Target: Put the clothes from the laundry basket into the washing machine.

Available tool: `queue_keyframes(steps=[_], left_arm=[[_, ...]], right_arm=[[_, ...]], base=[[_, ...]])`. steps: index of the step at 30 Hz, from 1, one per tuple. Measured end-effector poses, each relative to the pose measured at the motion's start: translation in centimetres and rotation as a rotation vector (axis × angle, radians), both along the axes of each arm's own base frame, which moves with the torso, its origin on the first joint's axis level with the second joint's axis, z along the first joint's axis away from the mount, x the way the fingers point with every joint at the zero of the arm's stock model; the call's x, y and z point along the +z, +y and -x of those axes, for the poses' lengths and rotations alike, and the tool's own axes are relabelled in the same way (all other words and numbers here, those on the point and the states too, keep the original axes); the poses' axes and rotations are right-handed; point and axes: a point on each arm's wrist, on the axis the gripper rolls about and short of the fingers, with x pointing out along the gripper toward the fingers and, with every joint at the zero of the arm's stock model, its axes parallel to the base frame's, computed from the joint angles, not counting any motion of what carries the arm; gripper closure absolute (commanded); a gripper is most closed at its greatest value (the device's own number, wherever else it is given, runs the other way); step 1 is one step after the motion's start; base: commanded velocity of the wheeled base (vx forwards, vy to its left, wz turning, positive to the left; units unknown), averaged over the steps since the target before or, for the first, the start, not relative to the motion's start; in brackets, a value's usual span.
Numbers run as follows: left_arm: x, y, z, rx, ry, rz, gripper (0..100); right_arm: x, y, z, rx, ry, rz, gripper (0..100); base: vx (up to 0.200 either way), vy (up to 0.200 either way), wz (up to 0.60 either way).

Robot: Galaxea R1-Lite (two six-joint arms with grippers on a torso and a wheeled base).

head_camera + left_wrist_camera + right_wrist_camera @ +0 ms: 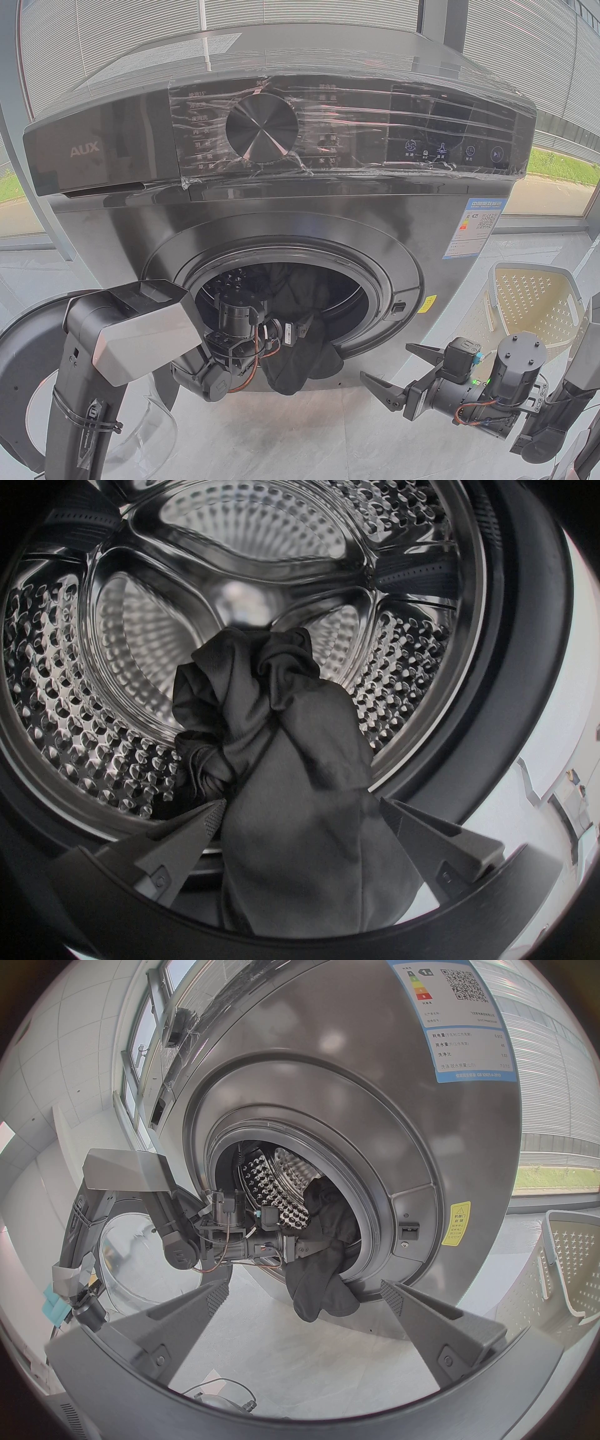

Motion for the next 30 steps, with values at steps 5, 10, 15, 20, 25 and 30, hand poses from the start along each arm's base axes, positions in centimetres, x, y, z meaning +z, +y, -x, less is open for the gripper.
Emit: queue_keyframes(steps=[5,10,15,20,25,30], left_arm=[[-0.5,0.1,0.5,-0.008,0.020,-0.015,0],[-1.4,-0.1,0.6,-0.017,0.029,-0.032,0],[-2.0,-0.2,0.3,-0.017,0.017,-0.029,100],[-2.2,-0.5,0.0,-0.017,0.009,-0.023,100],[-1.3,-1.0,-1.0,0.000,-0.044,0.008,100],[0.9,-1.7,-2.9,0.048,-0.155,0.071,100]], right_arm=[[0.0,0.0,0.0,0.001,0.001,0.001,0],[0.0,0.0,0.0,0.001,0.001,0.001,0],[0.0,0.0,0.0,0.001,0.000,0.000,0],[0.0,0.1,0.0,0.001,-0.001,-0.001,0],[0.0,0.1,0.0,0.001,-0.001,-0.001,0],[0.0,0.0,0.0,0.001,-0.001,-0.001,0]], base=[[0.000,0.000,0.00],[0.000,0.000,0.00],[0.000,0.000,0.00],[0.000,0.000,0.00],[0.000,0.000,0.00],[0.000,0.000,0.00]])
